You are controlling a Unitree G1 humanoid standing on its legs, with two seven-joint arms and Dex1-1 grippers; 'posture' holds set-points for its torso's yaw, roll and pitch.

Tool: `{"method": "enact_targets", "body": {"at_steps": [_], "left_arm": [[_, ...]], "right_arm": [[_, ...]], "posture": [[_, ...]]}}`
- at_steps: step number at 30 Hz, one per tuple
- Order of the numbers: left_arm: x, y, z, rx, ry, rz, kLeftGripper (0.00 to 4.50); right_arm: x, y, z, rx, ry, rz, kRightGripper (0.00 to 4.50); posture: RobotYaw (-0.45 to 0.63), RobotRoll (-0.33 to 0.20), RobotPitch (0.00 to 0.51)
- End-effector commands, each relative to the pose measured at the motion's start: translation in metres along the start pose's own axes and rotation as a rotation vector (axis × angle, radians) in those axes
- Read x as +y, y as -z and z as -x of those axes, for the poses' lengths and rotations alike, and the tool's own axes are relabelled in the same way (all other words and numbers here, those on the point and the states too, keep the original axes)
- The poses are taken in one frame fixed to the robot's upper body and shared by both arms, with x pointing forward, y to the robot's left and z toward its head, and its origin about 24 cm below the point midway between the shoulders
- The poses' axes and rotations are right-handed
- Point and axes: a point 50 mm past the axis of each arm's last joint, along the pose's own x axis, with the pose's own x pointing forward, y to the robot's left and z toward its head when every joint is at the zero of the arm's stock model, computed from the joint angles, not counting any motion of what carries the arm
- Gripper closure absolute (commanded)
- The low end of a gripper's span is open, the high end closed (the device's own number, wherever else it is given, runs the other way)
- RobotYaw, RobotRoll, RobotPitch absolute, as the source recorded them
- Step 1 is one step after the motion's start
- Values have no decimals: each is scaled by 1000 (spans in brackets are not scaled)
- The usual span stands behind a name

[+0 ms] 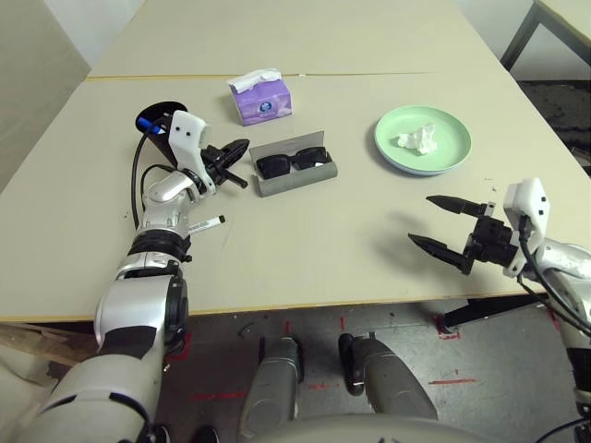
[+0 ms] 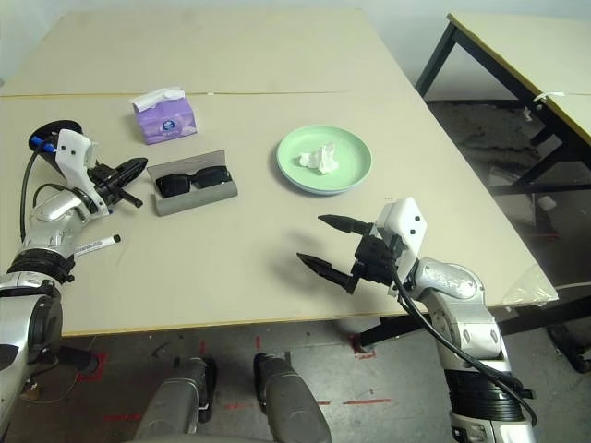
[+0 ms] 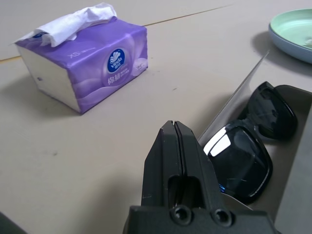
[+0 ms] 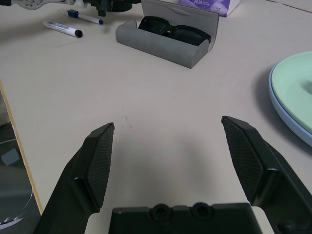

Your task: Organize and tidy the items on the table.

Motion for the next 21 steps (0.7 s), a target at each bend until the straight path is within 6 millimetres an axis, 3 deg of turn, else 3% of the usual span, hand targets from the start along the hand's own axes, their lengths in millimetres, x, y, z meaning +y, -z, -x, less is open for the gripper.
{"method": "enact_targets", "body": {"at_steps": [1, 21], "left_arm": [[-5, 11, 5, 35, 49, -2, 4472], [-8, 22, 23, 95, 190, -39, 4472]], "right_arm": [[3, -1, 0, 3, -16, 0, 0], [-1, -2, -1, -6, -17, -3, 0]], "posture": [[-143, 0, 182], [-138, 0, 175]]}}
